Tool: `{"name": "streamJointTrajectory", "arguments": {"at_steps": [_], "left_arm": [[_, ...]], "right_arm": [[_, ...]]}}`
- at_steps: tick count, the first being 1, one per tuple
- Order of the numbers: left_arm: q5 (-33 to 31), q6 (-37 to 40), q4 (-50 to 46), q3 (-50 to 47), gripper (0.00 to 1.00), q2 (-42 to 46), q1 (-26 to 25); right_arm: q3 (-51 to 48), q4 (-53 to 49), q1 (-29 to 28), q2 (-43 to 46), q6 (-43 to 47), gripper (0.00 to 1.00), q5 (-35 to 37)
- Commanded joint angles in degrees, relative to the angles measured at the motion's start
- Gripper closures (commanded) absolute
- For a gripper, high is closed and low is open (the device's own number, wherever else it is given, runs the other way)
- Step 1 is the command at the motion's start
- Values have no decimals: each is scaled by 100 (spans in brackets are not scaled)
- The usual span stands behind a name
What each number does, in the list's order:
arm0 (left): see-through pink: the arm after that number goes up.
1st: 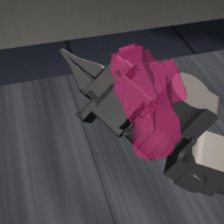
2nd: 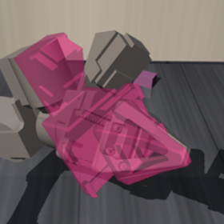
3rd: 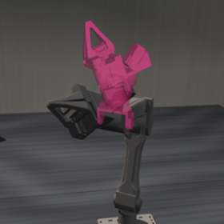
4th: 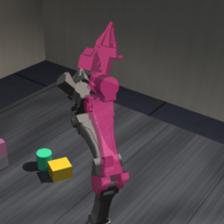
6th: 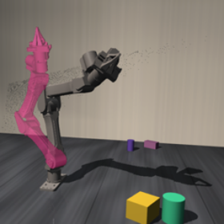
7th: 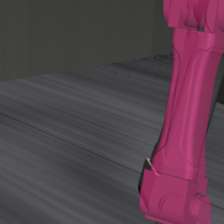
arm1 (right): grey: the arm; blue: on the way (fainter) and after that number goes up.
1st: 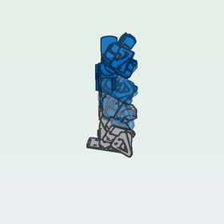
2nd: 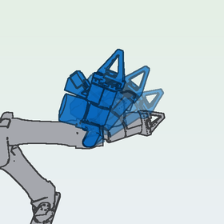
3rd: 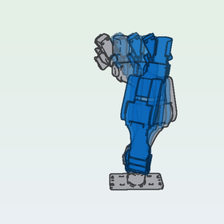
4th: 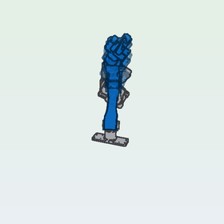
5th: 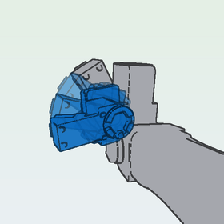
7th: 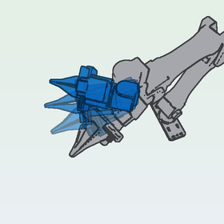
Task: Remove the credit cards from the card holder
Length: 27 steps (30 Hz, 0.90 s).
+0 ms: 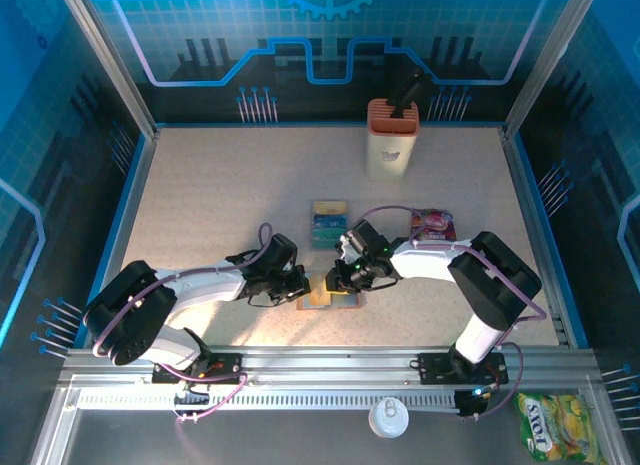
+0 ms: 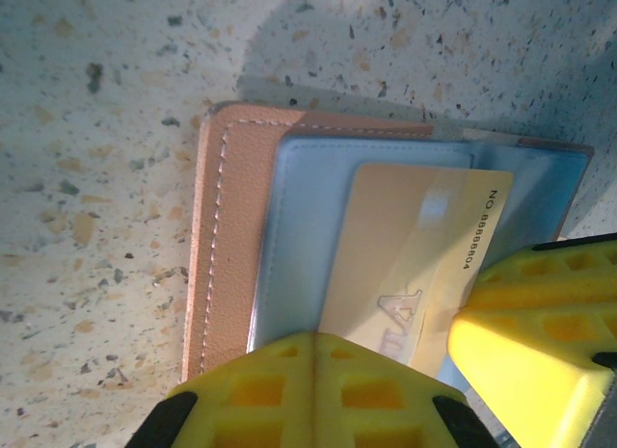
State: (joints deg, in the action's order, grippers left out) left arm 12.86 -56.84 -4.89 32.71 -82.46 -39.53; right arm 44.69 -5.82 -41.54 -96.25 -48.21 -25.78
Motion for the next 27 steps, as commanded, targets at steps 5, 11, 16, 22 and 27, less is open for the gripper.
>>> {"name": "streamJointTrajectory", "arguments": {"at_steps": [5,11,16,22,27], "left_arm": [[-91,45,-290,17,100,-32,-24],[-91,43,-285,8,100,-23,-20],[-102,33,-289,-9,100,-7,-21],[-117,28,-320,-4,100,19,-27],[-126,28,-320,-8,100,27,-27]], "right_arm": [[-71,98,50,97,-48,83,-100],[-126,315,51,55,-101,83,-225],[-164,360,49,37,-123,83,-240],[-198,302,58,121,-95,87,-157],[-232,31,132,301,34,89,-34]]}}
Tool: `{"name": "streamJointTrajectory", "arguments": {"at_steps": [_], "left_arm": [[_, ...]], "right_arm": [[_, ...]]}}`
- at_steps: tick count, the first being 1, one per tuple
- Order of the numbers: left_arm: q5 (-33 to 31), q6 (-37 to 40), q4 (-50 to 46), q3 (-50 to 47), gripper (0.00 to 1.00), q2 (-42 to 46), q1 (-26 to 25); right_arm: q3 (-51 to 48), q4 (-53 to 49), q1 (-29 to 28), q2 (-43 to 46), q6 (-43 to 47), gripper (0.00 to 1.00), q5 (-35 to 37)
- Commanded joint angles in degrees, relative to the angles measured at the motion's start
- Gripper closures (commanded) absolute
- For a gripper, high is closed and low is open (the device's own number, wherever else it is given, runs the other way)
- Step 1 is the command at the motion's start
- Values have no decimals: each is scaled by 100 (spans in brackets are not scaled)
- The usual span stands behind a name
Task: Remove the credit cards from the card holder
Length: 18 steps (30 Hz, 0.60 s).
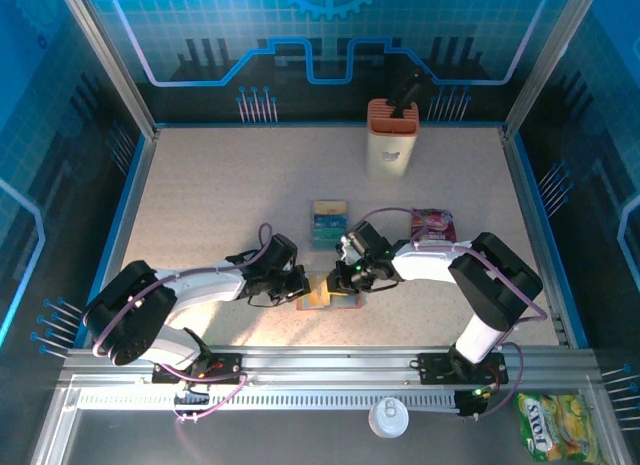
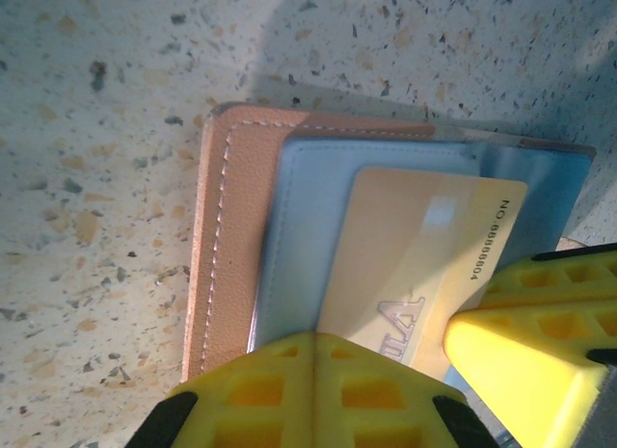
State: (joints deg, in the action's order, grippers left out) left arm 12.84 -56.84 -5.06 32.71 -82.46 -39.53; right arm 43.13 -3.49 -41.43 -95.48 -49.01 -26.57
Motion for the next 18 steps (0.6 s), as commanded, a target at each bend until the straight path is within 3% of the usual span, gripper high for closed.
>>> {"name": "streamJointTrajectory", "arguments": {"at_steps": [1,18], "left_arm": [[-124,24,-308,-8,100,28,-24],[-153,6,-290,-72,100,118,-21]], "right_arm": [[-89,-247,133,260,141,89,64],[192,-1594,355,952,816,94,493]]}}
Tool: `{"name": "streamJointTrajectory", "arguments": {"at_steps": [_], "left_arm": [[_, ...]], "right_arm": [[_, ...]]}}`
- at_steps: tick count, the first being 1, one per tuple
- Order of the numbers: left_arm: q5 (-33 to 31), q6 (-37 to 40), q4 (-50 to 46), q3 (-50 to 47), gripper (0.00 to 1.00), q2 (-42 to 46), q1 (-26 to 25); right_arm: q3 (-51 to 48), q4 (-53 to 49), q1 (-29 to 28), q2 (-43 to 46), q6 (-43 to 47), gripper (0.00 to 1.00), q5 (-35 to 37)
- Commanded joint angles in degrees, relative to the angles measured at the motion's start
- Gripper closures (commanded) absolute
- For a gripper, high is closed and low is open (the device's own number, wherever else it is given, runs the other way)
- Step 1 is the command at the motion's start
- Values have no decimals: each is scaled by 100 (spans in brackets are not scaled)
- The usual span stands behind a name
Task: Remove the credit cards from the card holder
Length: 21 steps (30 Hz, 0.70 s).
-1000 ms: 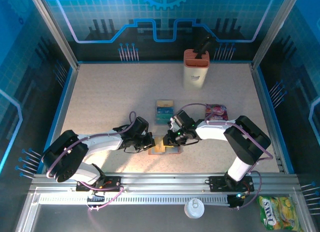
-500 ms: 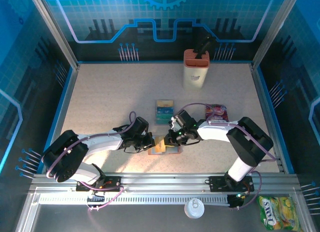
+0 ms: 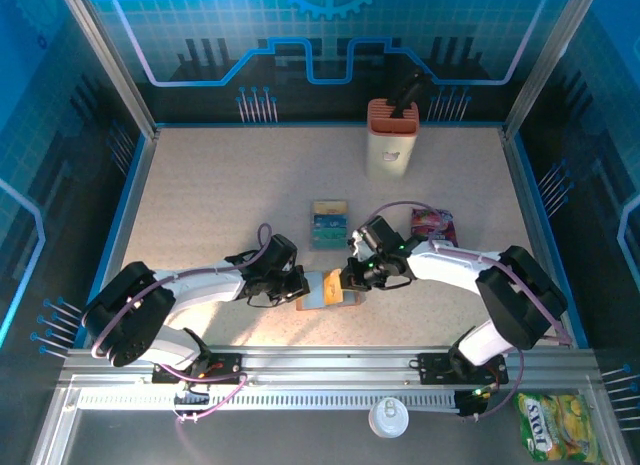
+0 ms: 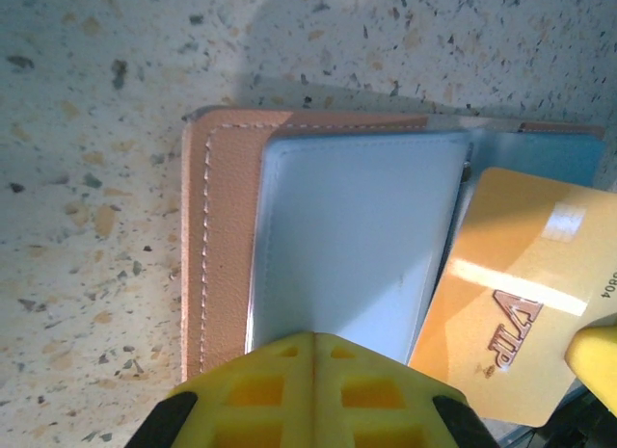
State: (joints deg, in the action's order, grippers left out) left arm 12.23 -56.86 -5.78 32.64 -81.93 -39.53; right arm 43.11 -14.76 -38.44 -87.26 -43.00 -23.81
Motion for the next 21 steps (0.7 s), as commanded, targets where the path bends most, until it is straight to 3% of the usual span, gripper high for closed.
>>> {"name": "streamJointTrajectory", "arguments": {"at_steps": [1,21], "left_arm": [[-85,12,-220,-57,100,56,-19],[192,103,215,250,100,-424,-16]], "right_arm": [[210,-502,55,138,224,94,227],[434,-406,-107,-300,144,97,217]]}}
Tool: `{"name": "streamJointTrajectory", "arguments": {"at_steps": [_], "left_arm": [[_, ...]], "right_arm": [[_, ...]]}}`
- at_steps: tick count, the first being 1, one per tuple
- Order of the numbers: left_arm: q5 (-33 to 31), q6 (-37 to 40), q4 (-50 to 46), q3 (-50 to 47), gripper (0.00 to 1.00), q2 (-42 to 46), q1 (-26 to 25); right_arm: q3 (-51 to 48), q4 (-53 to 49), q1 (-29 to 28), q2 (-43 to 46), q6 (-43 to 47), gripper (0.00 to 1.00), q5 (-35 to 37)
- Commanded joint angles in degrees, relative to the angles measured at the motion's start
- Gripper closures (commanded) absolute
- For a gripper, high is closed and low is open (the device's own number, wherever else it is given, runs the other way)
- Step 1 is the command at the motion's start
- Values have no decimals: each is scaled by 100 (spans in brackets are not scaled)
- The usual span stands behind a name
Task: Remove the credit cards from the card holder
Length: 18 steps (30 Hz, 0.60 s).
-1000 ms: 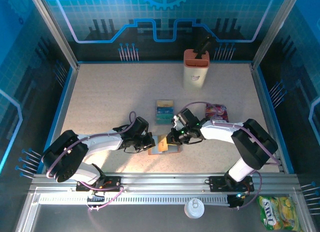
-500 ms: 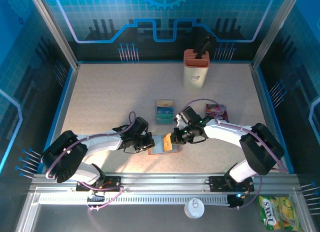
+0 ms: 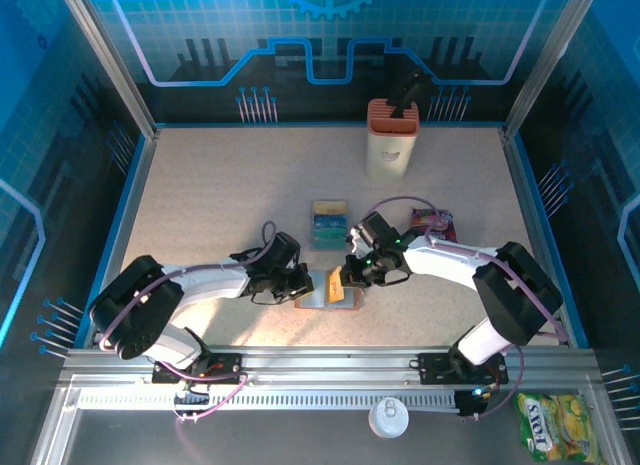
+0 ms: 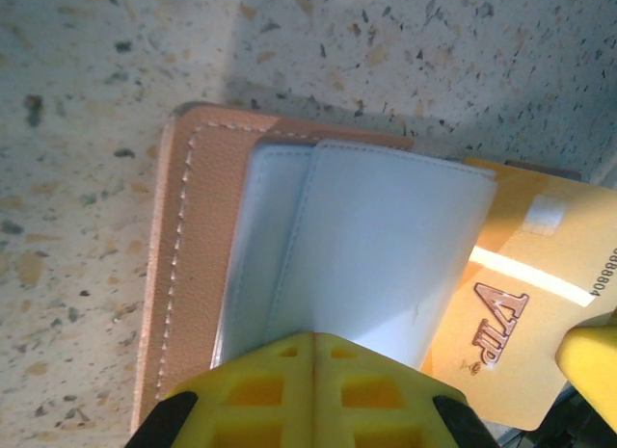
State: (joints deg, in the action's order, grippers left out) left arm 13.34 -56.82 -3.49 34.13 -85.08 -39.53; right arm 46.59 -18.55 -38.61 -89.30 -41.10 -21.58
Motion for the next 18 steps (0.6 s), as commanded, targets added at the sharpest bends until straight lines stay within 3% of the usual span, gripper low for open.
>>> {"name": "streamJointTrajectory", "arguments": {"at_steps": [1,10,18], "left_arm": [[71,109,-41,119,100,-108,-18],[-186,177,-369,98,100,229,-5],[-284,241,-591,172,99,447,42]], "right_arm": [[87,-26,-102,-88,-51,98,-8],[335,-546,-107,350,145,100,330],[1451,-2010,-63,302,1545,100,696]]}}
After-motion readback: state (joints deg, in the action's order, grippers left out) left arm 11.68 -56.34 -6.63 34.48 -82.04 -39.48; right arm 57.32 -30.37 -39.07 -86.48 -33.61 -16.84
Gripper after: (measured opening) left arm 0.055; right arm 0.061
